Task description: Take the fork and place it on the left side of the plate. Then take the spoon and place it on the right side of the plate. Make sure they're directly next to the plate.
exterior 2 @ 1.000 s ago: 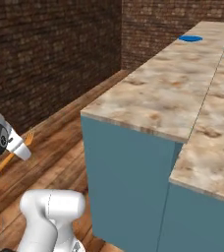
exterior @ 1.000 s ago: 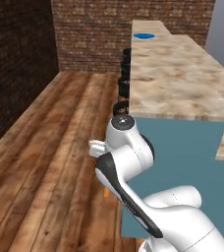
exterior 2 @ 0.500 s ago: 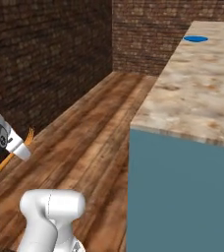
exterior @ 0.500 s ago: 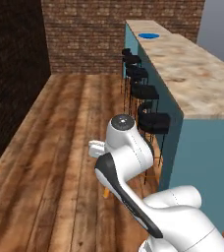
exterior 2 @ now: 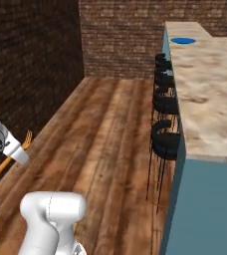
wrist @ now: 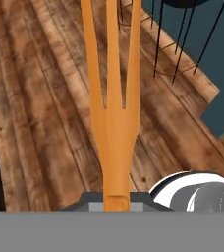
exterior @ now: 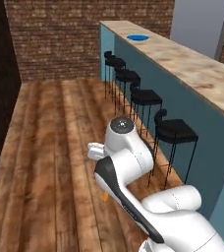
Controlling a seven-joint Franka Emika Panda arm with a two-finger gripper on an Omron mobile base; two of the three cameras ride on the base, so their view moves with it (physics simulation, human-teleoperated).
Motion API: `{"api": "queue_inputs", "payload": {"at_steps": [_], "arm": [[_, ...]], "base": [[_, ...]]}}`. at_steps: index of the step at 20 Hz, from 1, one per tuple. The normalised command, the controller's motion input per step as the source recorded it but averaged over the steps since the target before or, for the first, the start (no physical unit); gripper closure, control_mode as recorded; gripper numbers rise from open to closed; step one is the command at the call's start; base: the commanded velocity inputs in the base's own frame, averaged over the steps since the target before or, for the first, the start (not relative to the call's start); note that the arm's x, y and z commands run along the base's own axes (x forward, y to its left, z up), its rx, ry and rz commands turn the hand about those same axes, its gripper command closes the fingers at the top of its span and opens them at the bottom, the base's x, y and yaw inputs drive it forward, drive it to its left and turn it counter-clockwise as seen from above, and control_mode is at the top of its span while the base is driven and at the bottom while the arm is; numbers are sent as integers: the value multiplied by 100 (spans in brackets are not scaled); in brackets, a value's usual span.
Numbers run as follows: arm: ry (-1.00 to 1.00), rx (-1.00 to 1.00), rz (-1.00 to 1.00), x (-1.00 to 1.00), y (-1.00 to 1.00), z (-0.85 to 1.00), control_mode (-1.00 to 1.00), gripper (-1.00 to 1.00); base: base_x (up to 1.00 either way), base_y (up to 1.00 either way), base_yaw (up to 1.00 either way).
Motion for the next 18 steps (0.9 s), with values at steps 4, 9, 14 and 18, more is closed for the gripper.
{"api": "queue_inputs", "payload": {"at_steps": [4,9,14,18], "arm": [[0,0,0,0,0,0,100,100],[0,0,0,0,0,0,100,100],[0,0,0,0,0,0,100,100],[0,0,0,0,0,0,100,100]], "base": [[100,100,-42],[100,100,-39],[100,100,-39],[100,100,-43]]}}
